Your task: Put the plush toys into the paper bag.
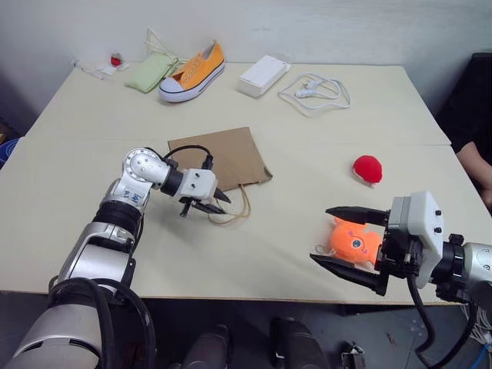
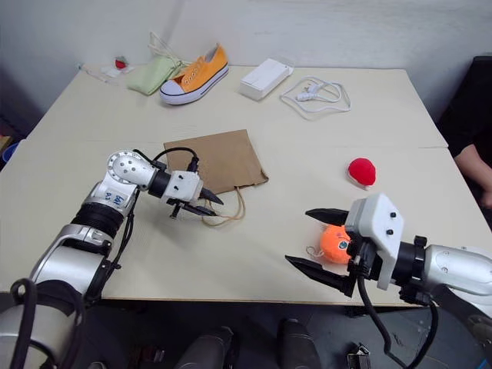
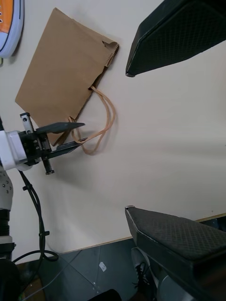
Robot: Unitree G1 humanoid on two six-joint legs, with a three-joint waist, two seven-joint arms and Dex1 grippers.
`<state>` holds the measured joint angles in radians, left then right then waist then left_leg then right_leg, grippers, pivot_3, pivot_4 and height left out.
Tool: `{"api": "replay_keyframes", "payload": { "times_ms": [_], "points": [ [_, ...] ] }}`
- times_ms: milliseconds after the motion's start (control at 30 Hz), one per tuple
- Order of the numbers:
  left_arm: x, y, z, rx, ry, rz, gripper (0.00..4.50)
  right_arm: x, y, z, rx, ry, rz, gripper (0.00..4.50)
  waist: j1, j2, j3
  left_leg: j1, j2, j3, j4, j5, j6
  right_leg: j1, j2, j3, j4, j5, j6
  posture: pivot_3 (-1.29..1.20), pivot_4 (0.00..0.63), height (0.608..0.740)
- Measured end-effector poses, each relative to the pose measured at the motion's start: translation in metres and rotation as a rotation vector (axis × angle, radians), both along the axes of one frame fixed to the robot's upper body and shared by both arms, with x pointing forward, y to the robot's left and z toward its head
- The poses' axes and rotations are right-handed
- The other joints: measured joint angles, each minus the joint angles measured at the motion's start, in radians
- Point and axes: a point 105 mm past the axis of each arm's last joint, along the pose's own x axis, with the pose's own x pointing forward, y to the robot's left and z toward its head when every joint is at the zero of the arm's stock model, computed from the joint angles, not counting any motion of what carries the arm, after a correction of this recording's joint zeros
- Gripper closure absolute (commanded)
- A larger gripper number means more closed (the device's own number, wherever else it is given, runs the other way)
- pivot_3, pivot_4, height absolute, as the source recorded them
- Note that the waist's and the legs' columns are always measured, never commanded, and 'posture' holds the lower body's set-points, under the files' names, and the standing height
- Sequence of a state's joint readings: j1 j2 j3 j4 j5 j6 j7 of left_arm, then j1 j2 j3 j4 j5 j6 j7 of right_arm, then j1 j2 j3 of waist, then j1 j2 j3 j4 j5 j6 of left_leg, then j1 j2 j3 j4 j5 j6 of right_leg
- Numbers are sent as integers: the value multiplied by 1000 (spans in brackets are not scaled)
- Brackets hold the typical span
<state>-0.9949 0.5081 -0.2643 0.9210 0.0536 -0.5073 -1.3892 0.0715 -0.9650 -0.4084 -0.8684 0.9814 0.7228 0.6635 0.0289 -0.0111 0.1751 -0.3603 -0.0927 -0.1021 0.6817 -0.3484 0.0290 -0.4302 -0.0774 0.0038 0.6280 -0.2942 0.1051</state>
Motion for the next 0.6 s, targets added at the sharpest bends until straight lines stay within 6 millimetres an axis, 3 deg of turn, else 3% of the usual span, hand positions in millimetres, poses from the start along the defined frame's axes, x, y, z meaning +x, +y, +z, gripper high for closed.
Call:
{"api": "replay_keyframes", "payload": {
  "times_ms": [33, 200, 267, 400, 500, 600],
  "points": [
    [0, -1, -2, 0, 8, 2, 4465, 0, 1, -1, 1, 4, 0, 0, 0, 0, 0, 0, 0, 0, 0, 0, 0, 0, 0, 0, 0, 0, 0, 0, 150, 740],
    [1, -7, 2, -76, 126, 59, 4465, 4, -1, -1, 10, -11, -28, 0, 0, 0, 0, -1, 0, 0, 1, 0, 0, 0, 0, 0, 0, 0, 0, 0, 150, 740],
    [2, -9, 13, -158, 218, 103, 4465, 5, -1, -1, 24, -11, -33, 0, -1, 0, 0, -1, 0, 0, 1, 0, 0, -1, 0, 0, 1, 0, 0, 0, 150, 740],
    [5, -22, 56, -450, 460, 201, 4465, 16, 4, -5, 44, -11, -48, 0, -4, 0, 0, -2, 0, -1, 2, 0, 0, -1, 0, 0, 2, 0, 1, 0, 150, 740],
    [-1, -31, 80, -567, 529, 214, 4500, 30, 8, -7, 77, -20, -70, 858, -6, 0, 0, -3, 0, -1, 2, 0, 0, -3, 0, 1, 5, 0, 1, 0, 150, 740],
    [-20, -46, 80, -614, 500, 162, 4500, 54, 20, -5, 134, -41, -82, 1953, -15, 1, 0, -2, 0, 0, 1, 0, 0, -4, 0, 2, 6, 0, 1, 0, 150, 740]
  ]
}}
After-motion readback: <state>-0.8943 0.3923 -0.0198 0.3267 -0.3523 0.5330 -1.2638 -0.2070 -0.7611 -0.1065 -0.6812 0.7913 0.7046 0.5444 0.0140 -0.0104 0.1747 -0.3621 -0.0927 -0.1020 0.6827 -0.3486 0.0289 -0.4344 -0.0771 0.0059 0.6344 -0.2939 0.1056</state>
